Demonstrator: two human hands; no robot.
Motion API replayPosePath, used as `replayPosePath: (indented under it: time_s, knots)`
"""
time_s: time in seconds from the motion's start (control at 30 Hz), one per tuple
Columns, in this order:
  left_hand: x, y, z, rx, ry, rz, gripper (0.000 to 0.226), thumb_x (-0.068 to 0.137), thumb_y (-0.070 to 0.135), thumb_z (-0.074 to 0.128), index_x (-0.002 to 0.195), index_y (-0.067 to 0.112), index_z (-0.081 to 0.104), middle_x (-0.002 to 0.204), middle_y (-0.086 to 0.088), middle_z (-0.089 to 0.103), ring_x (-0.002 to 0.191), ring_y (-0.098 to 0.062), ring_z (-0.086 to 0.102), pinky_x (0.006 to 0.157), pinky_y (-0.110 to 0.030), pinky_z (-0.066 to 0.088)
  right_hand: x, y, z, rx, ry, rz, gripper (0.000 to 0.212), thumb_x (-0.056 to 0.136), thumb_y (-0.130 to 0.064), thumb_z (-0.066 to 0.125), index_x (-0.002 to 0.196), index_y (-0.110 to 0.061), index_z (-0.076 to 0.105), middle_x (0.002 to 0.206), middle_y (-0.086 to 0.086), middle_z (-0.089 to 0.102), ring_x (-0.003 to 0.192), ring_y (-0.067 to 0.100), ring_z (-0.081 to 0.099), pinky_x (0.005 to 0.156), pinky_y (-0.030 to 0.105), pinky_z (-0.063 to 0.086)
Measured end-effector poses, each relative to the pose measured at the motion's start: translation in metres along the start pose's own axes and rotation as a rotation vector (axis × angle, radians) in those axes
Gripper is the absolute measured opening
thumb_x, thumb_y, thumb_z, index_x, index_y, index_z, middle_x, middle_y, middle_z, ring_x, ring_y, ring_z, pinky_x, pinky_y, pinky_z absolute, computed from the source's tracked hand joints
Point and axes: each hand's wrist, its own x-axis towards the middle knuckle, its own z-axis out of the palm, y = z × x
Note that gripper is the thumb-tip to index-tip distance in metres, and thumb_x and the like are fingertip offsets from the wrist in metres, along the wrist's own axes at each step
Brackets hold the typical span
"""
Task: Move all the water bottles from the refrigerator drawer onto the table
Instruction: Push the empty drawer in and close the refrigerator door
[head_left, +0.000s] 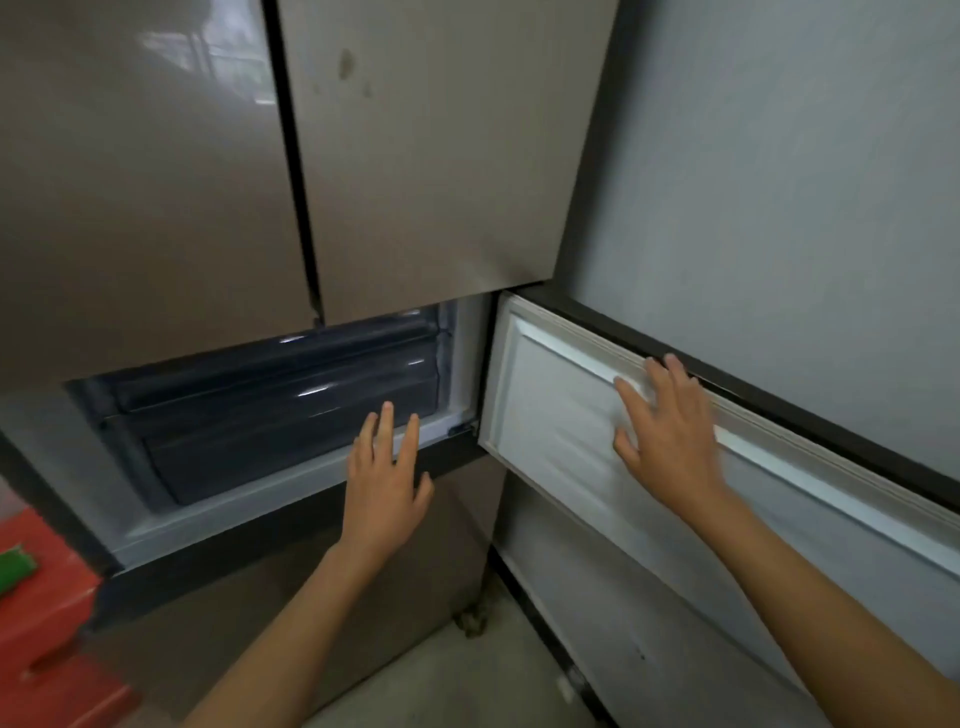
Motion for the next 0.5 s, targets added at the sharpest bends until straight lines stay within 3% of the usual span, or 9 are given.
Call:
replayPosePath:
  time_s: [0.1,0.23,0.3,0.4,0.5]
  knots:
    - [-0.003,0.035,0.002,-0.032,-0.010,0.049,0.072,0.076,0.018,0.072,0.137,0.005,0.037,0.146,-0.026,0.027,0.133,-0.044,0.026,0.102,-0.051,0.022,-0.026,0.053,-0.035,-0.067,0.009,0.180,0.046,0.077,-0.024,0.043,0.116,-0.003,0.053,0.125,0.031,0.048,0.123,0.042,0.033,0.091,0.058,0.040]
    - [-0.015,0.080,0.010,-0.046,-0.021,0.098,0.075,0.070,0.017,0.077,0.134,0.002,0.041,0.142,-0.029,0.031,0.128,-0.047,0.032,0.099,-0.051,0.023,-0.072,0.114,-0.072,-0.108,-0.093,0.371,0.049,0.076,-0.023,0.053,0.118,0.003,0.056,0.125,0.036,0.048,0.120,0.051,0.043,0.094,0.062,0.036]
    - [-0.027,0.108,0.013,-0.077,-0.025,0.115,0.074,0.071,0.016,0.076,0.135,0.002,0.040,0.143,-0.030,0.029,0.130,-0.047,0.029,0.100,-0.051,0.023,-0.096,0.140,-0.089,-0.154,-0.206,0.445,0.050,0.089,-0.031,0.050,0.130,-0.002,0.047,0.130,0.031,0.046,0.123,0.044,0.041,0.101,0.053,0.032]
    - [-0.045,0.139,0.013,-0.136,-0.019,0.079,0.069,0.079,0.019,0.069,0.138,0.004,0.036,0.147,-0.027,0.023,0.135,-0.044,0.020,0.105,-0.051,0.019,-0.116,0.158,-0.099,-0.140,-0.409,0.448,0.059,0.092,-0.049,0.038,0.139,-0.014,0.031,0.132,0.016,0.046,0.121,0.032,0.042,0.099,0.040,0.032]
    - [-0.060,0.162,0.003,-0.218,-0.013,0.041,0.065,0.086,0.024,0.059,0.142,0.009,0.029,0.151,-0.020,0.015,0.139,-0.037,0.009,0.110,-0.050,0.014,-0.114,0.155,-0.105,-0.072,-0.464,0.417,0.057,0.092,-0.051,0.035,0.137,-0.015,0.032,0.132,0.014,0.046,0.118,0.032,0.044,0.095,0.039,0.034]
